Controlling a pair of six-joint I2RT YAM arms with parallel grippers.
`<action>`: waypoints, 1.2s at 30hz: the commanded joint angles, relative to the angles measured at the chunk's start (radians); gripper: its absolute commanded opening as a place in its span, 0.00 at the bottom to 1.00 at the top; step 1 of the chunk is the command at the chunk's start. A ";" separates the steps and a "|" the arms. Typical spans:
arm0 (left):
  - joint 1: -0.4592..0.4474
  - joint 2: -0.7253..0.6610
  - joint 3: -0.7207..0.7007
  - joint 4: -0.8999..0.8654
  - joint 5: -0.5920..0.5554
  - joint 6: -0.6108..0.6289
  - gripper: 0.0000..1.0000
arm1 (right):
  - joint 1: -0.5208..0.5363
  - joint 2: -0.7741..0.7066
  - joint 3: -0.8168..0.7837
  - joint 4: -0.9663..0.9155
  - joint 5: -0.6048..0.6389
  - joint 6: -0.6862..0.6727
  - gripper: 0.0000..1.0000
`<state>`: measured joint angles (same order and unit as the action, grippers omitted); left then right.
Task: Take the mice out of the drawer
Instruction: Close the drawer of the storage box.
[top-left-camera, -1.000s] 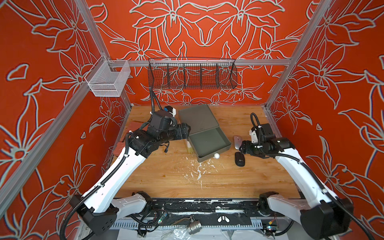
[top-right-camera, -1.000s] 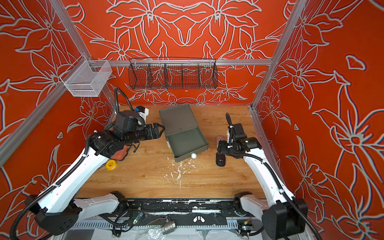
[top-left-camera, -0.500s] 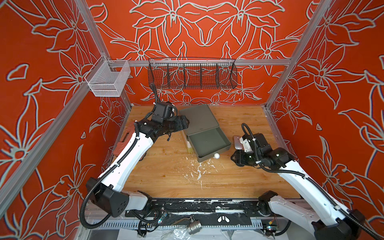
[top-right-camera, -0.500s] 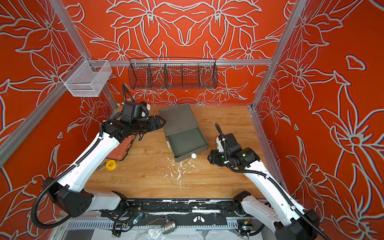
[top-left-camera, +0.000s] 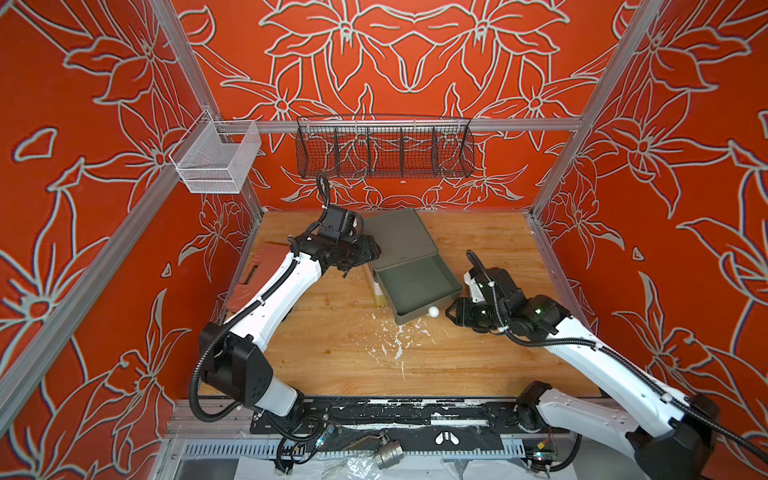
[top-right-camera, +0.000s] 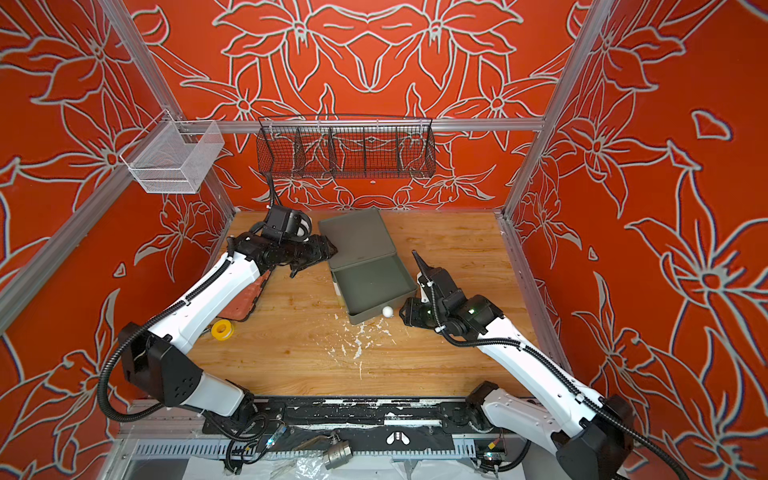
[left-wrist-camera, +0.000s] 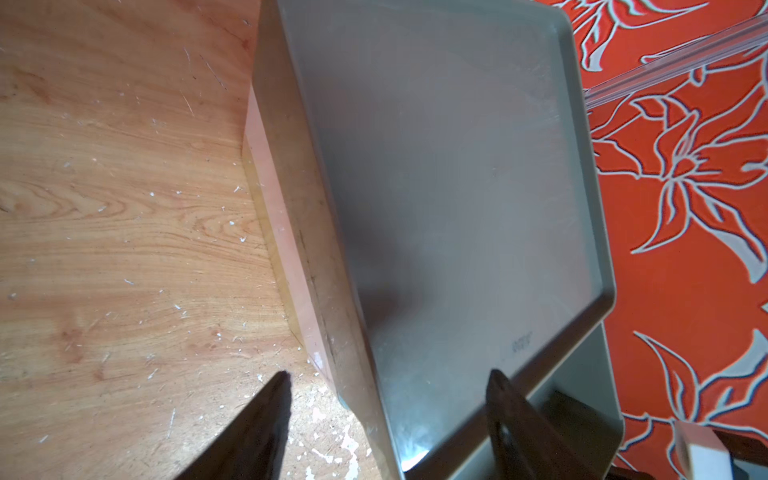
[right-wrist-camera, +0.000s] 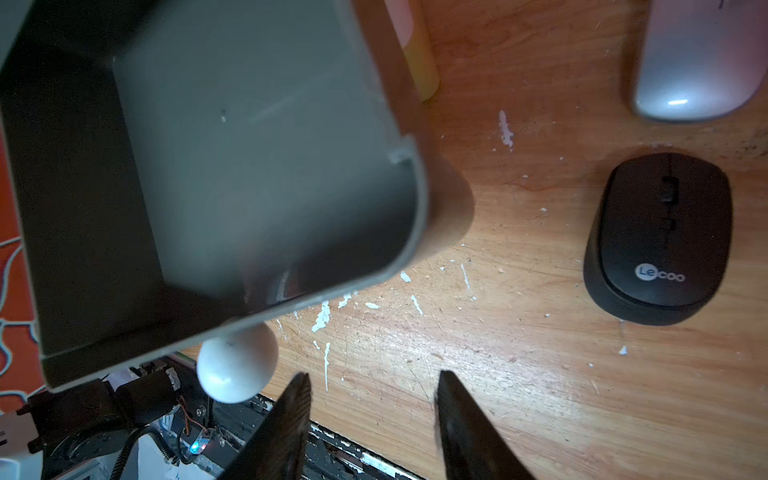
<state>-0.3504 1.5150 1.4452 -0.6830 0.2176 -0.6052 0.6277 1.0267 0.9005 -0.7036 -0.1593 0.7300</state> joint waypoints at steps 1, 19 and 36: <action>0.005 0.009 -0.017 0.013 0.027 -0.002 0.70 | 0.023 0.011 0.025 0.052 0.047 0.058 0.51; 0.003 0.006 -0.092 0.048 0.070 -0.013 0.56 | 0.119 0.224 0.179 0.202 0.155 0.102 0.51; 0.002 0.005 -0.097 0.046 0.061 -0.012 0.52 | 0.100 0.420 0.341 0.255 0.297 0.055 0.52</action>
<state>-0.3485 1.5169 1.3598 -0.6102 0.2829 -0.6147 0.7387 1.4162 1.1923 -0.4908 0.0944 0.7914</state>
